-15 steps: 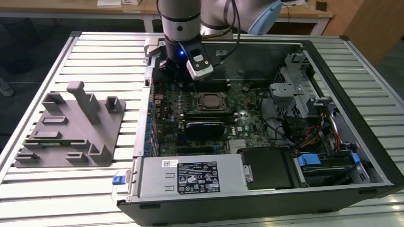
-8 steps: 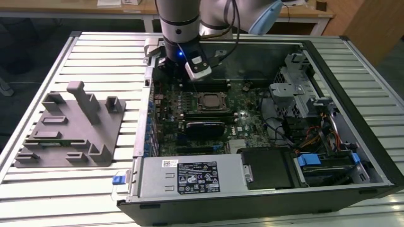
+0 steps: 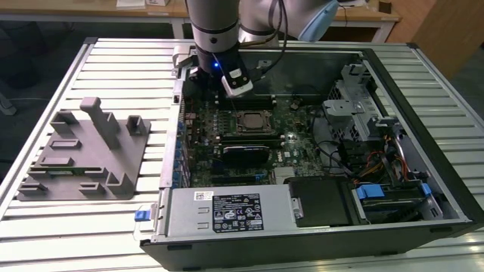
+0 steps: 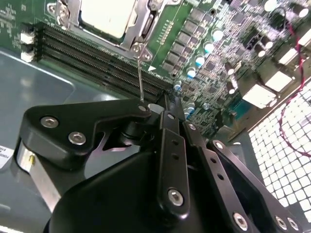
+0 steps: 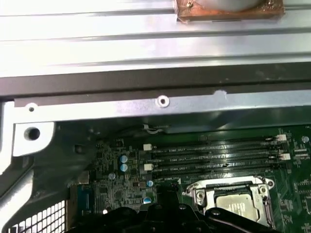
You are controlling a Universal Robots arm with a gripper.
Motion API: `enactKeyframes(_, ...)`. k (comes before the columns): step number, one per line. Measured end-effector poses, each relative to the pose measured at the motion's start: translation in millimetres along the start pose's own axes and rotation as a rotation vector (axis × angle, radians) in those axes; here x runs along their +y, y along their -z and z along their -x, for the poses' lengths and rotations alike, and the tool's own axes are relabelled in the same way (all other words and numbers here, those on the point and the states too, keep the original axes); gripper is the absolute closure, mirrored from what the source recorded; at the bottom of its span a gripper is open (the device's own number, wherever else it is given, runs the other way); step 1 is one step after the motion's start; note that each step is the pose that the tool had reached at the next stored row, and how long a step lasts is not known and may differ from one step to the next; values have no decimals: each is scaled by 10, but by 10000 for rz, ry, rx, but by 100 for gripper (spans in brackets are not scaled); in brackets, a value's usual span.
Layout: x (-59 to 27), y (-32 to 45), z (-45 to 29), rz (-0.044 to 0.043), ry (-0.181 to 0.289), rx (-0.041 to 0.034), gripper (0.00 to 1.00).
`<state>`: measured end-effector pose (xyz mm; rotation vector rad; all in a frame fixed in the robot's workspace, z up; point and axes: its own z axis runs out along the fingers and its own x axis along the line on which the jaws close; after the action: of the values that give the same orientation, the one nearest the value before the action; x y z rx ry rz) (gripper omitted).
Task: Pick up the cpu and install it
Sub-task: 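Install the first cpu locking lever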
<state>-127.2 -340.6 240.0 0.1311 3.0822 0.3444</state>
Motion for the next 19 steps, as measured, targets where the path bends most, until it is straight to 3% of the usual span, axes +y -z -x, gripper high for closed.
enactKeyframes(2, 0, 1, 0, 160, -8, 13, 89)
enactKeyframes(4, 1, 1, 0, 250, -12, 20, 89)
enactKeyframes(11, 4, -1, 50, 252, -13, 21, 89)
enactKeyframes(19, 21, -10, 253, 251, -11, 22, 89)
